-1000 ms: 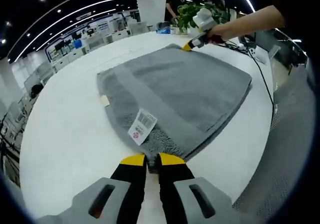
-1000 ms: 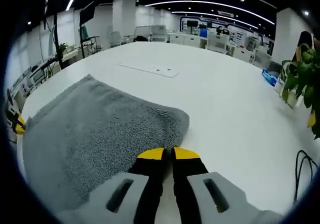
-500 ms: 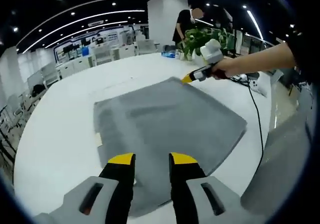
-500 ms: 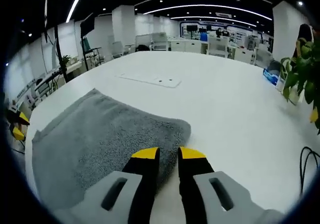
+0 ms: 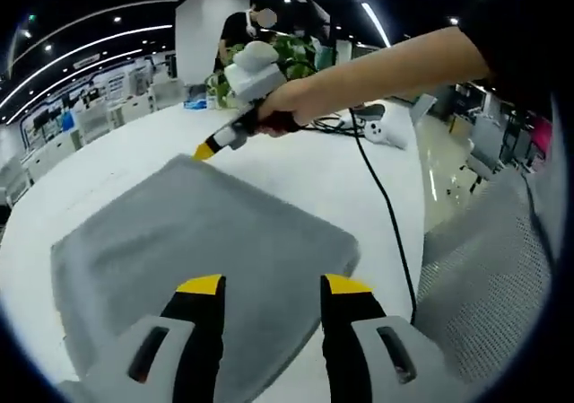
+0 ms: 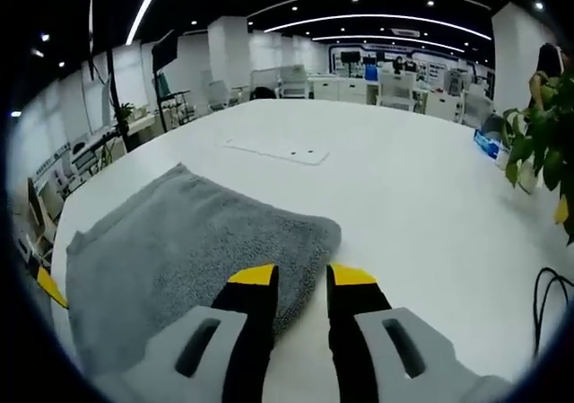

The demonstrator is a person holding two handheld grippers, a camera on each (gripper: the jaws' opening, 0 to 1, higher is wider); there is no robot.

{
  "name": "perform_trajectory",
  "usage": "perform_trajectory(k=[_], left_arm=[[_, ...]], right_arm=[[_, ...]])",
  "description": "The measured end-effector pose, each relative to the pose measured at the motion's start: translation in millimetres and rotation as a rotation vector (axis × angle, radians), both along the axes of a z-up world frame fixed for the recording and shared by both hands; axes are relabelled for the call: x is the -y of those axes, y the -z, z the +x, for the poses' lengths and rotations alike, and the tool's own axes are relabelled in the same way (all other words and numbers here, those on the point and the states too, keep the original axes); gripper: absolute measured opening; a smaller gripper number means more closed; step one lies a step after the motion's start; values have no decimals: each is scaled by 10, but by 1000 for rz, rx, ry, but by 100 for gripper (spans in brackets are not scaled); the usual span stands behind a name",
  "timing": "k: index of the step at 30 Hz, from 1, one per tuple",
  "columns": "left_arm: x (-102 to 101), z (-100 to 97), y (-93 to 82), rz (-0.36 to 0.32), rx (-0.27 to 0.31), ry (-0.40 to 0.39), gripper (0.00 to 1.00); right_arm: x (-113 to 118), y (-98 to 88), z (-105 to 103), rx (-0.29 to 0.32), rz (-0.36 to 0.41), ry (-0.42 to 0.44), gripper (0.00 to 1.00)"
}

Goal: Fold the towel on the table until its edges align and the towel forms a compact rectangular stack.

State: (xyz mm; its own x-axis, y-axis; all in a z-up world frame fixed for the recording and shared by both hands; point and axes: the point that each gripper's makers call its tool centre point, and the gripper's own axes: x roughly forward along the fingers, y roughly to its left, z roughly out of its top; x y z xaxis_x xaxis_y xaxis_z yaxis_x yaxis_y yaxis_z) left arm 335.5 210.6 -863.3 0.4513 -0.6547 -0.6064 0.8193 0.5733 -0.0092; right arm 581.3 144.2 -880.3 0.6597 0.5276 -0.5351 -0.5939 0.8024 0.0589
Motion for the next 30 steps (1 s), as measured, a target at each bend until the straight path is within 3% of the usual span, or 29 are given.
perform_trajectory(k=[7,9,12,16,20,25,28,29,30], left_arm=[[377,-44,80,-10,-1,83,35],[467,-13,55,-59,-1,64,31],[555,18,42,-83,5,41,25],[676,8,81,-107,-19,38,24],[762,-109,209,-94,-69,77,21],[778,-166,283,-76,-88,59,19],[798,-166,296,-60,-72,55,18],[807,-115,271,-40,-10,63,18],[831,-134,274,-27,4,90,18]], right_arm=[[102,91,1,-33,7,16,20],[149,111,18,-38,4,26,20],[175,139,31,-54,24,39,20],[139,146,30,-64,45,29,19],[129,171,120,-58,49,26,19],[101,226,193,-69,83,50,18],[113,242,273,-57,85,56,18],[115,250,301,-54,85,59,18],[119,264,322,-50,81,60,18]])
